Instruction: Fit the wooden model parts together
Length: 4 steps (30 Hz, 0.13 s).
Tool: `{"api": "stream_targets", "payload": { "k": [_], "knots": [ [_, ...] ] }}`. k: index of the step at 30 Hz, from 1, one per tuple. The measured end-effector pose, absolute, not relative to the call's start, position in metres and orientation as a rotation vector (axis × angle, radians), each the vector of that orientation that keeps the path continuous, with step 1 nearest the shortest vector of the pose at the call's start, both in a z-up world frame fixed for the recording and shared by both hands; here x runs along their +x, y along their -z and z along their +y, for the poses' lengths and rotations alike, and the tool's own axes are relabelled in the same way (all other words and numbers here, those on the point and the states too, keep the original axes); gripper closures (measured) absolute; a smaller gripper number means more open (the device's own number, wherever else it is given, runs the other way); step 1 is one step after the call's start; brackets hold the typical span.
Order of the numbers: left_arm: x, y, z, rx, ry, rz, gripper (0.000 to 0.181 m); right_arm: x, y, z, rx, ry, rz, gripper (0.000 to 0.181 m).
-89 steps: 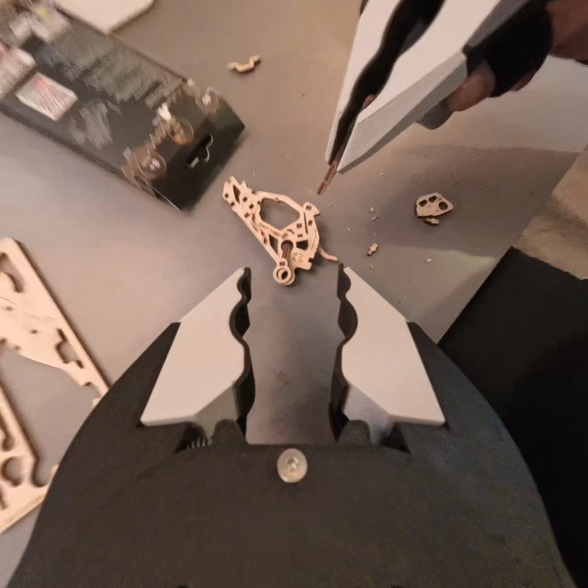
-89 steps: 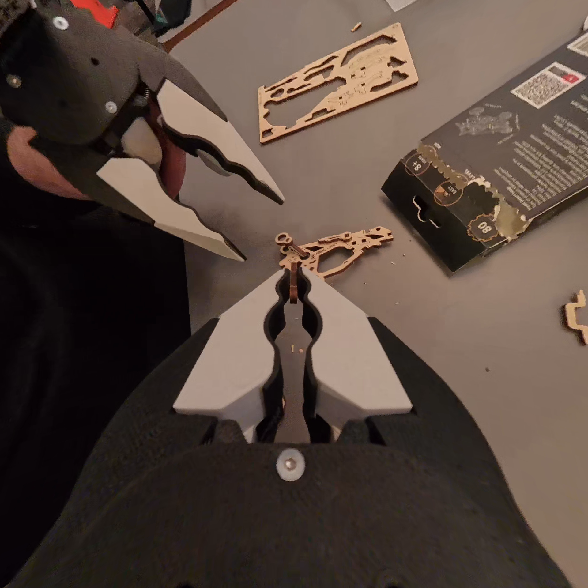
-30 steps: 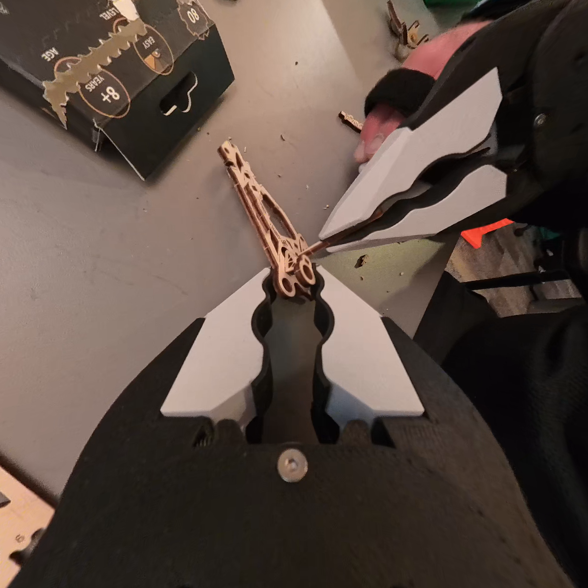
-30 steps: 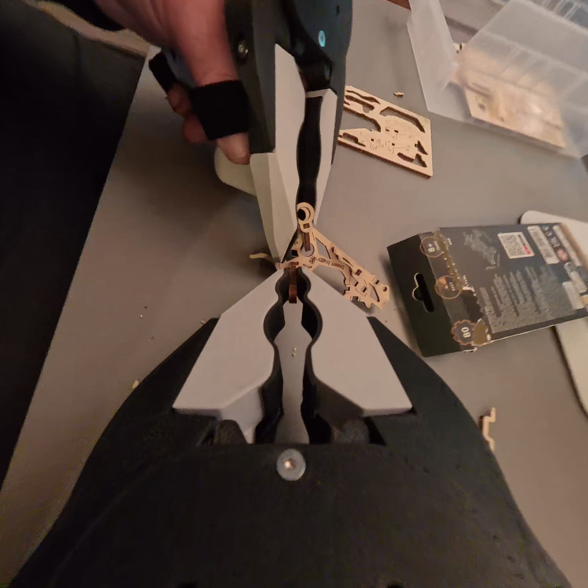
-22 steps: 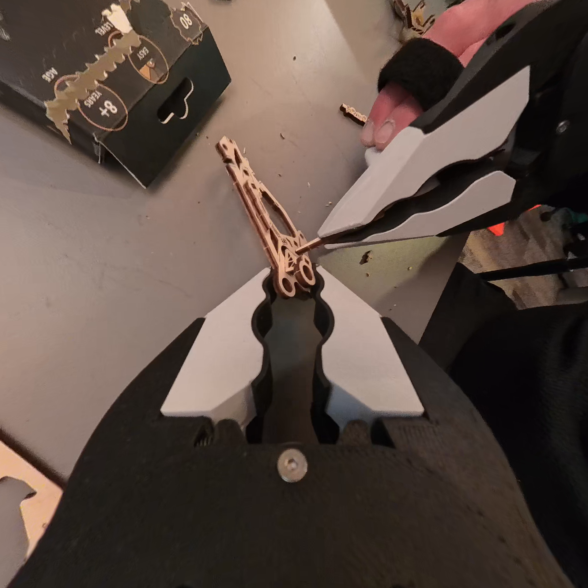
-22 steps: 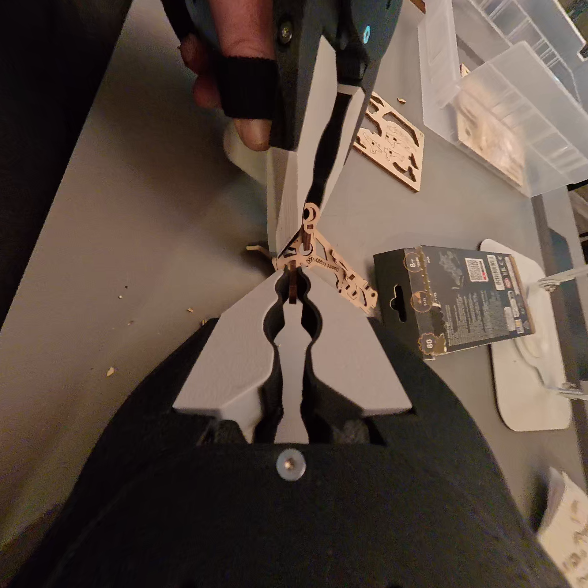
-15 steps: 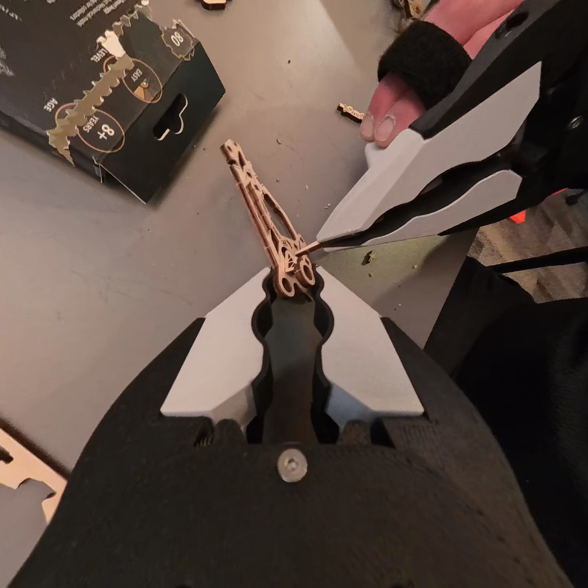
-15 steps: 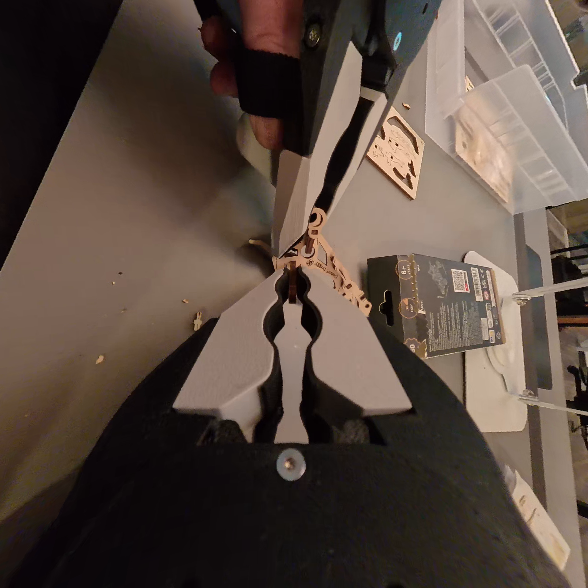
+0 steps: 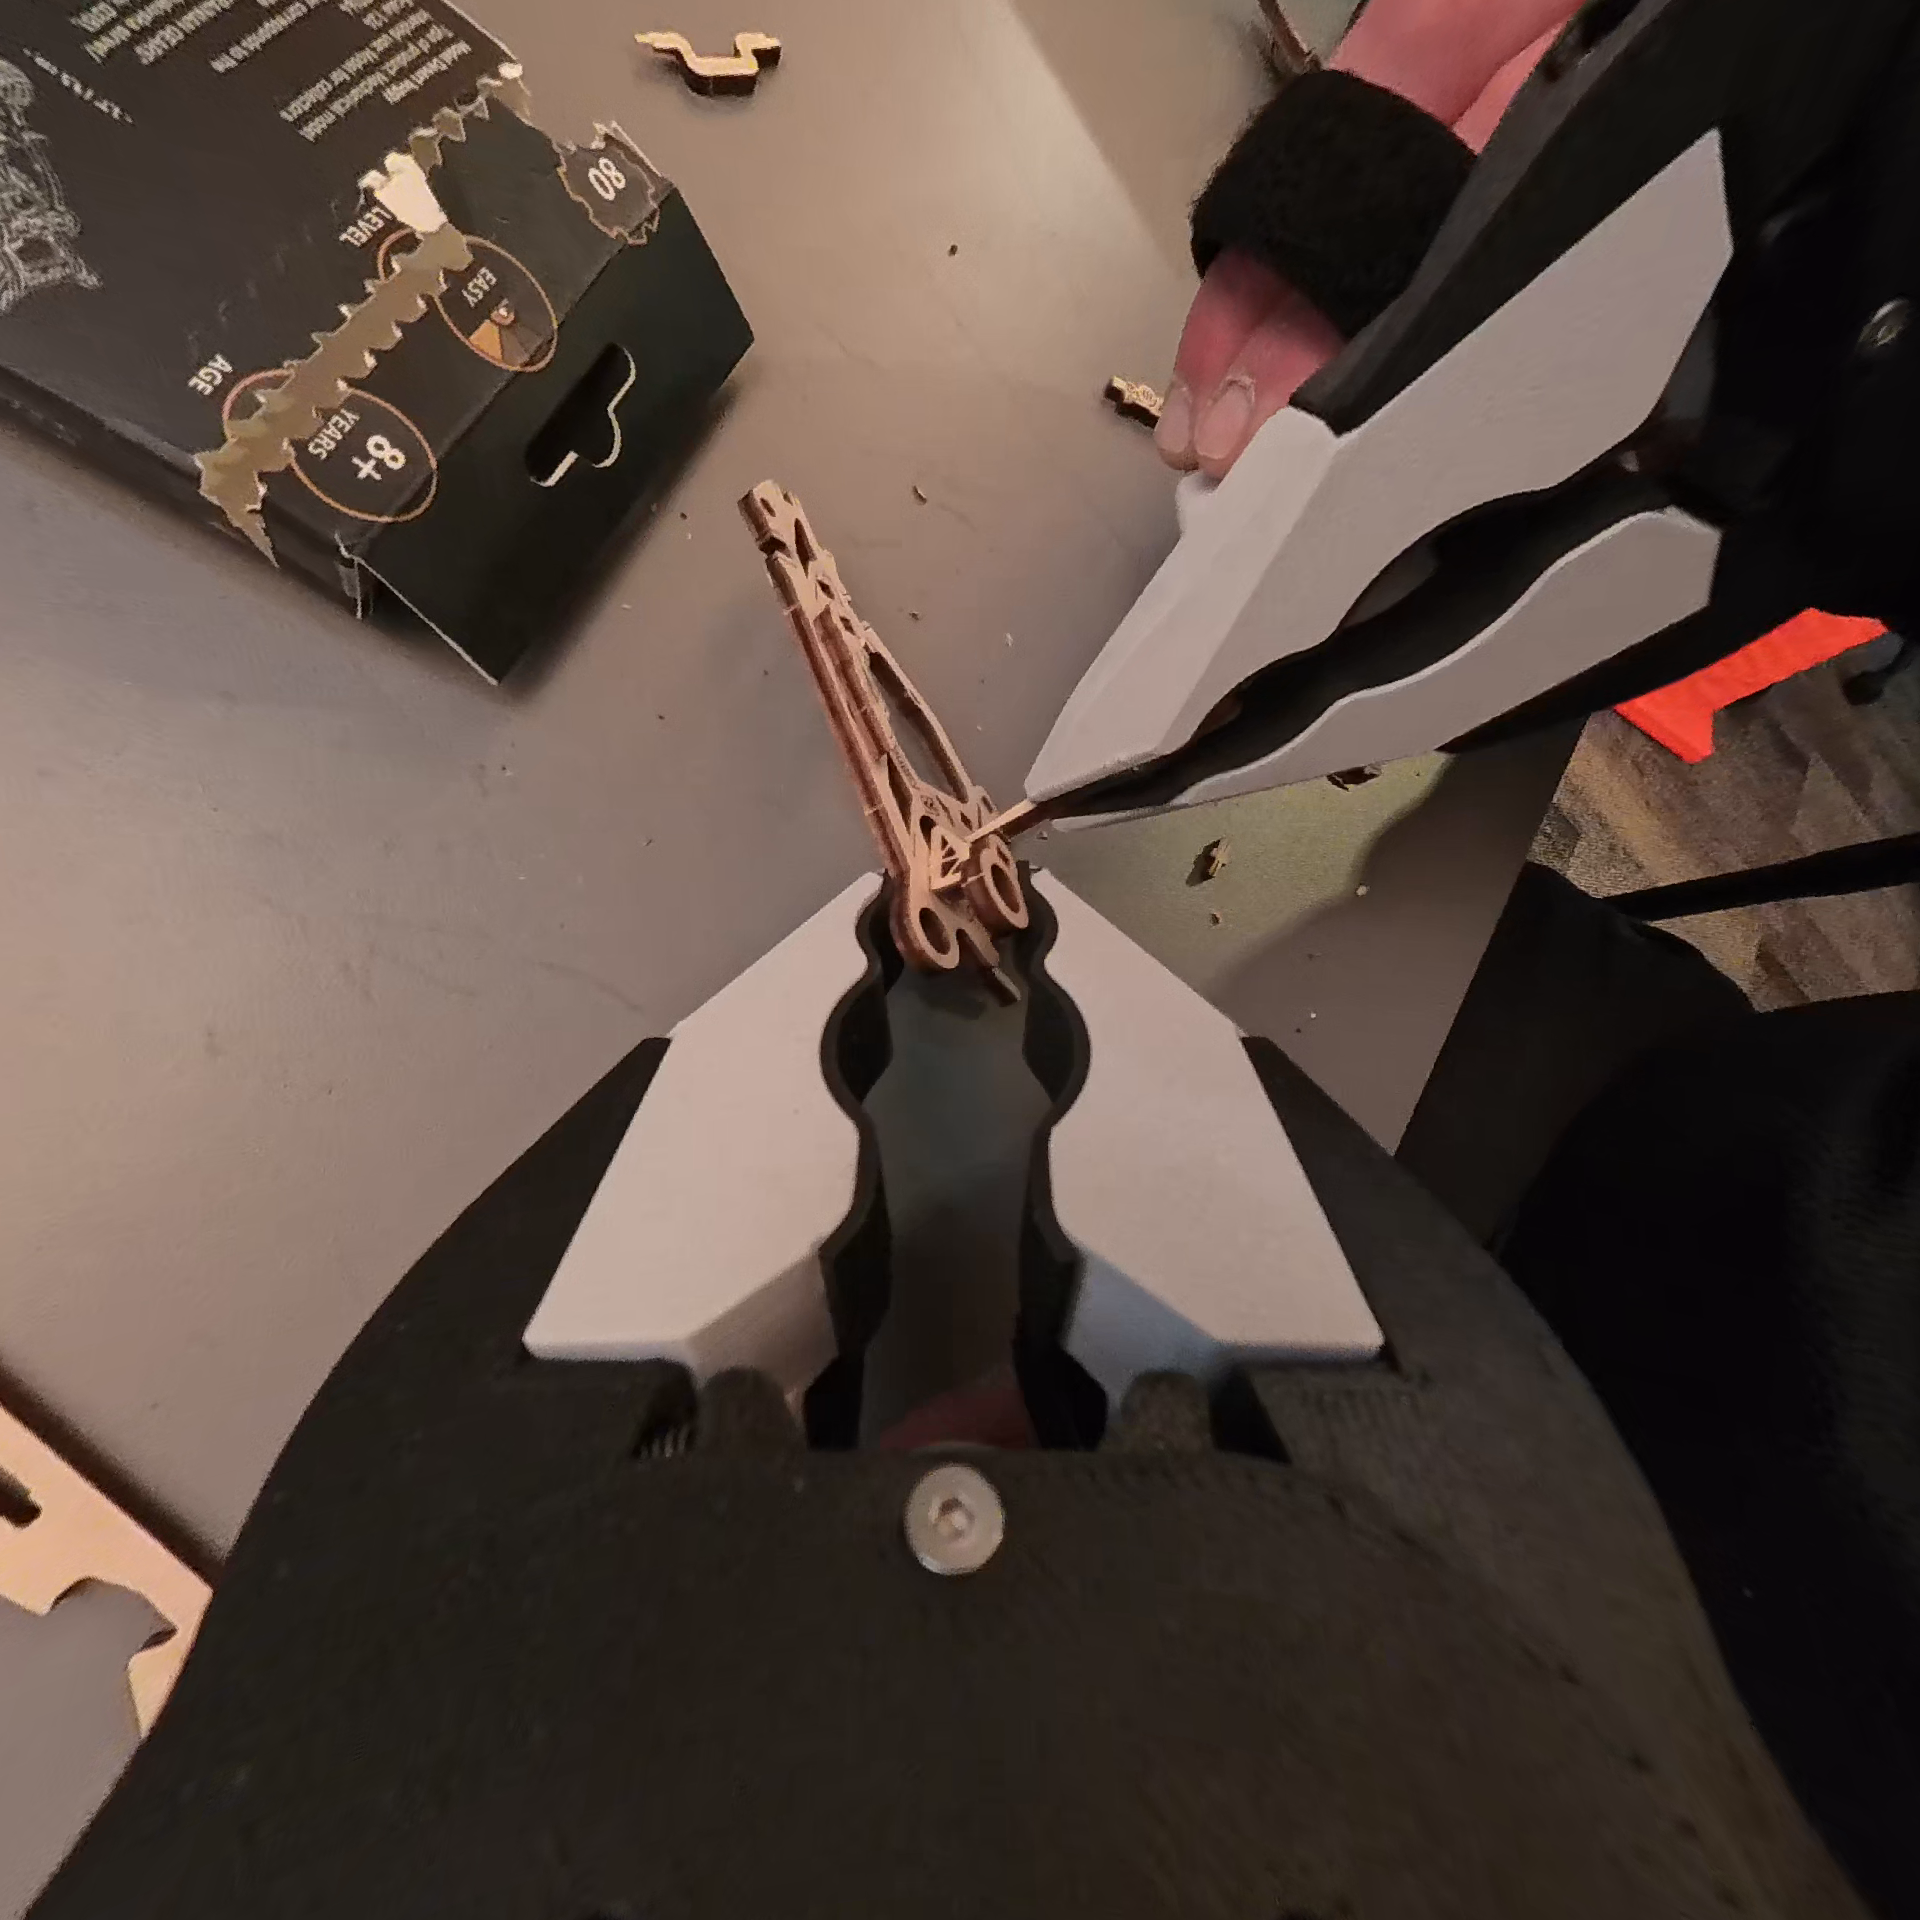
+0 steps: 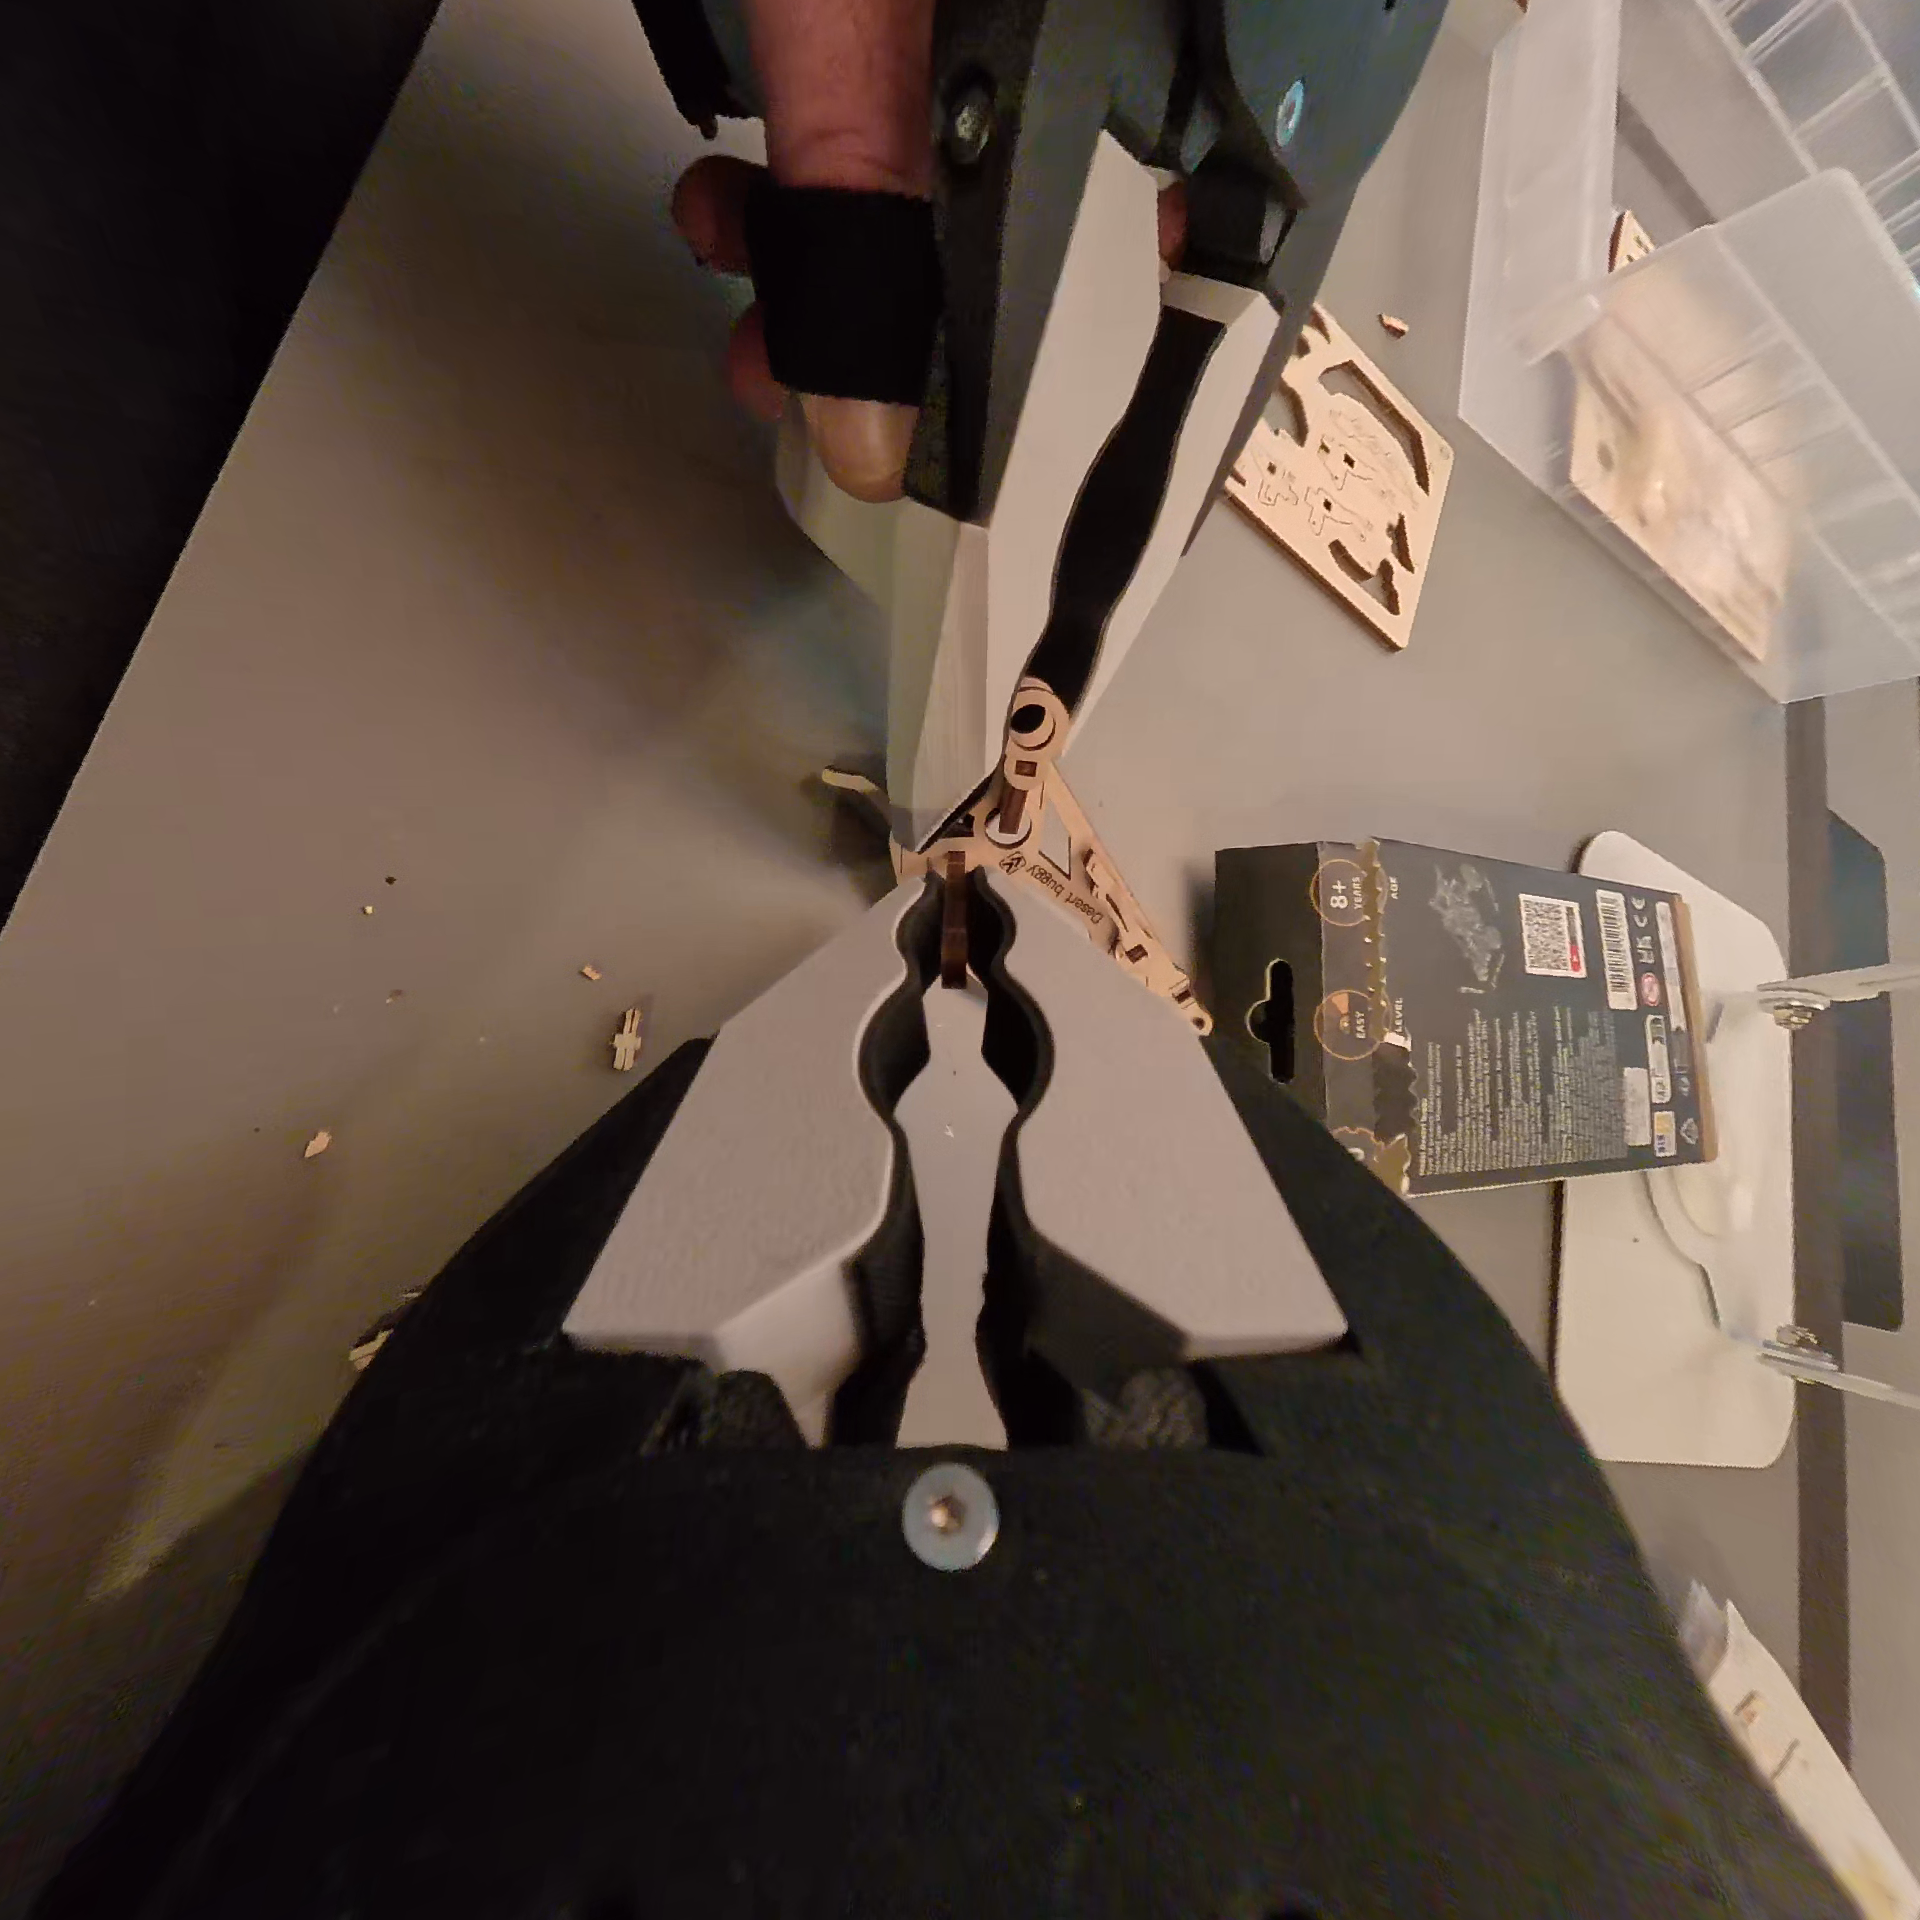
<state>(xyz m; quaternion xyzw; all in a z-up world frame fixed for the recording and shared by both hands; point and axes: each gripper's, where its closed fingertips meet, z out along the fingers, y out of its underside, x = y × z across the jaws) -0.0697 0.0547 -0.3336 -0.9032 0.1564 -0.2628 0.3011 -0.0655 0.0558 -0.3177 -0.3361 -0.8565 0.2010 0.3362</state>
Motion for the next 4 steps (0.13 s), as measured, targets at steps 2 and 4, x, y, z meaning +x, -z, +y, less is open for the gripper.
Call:
{"api": "stream_targets", "payload": {
  "k": [2,4],
  "knots": [
    [-0.0701,0.3343,0.0544,-2.399,0.694,0.407,0.163,-0.0661,0.3179,0.0557,-0.890,-0.534,-2.258,0.180],
    [-0.0700,0.3340,0.0550,-2.392,0.696,0.398,0.163,-0.0663,0.3177,0.0560,-0.912,-0.541,-2.283,0.180]
  ]
}}
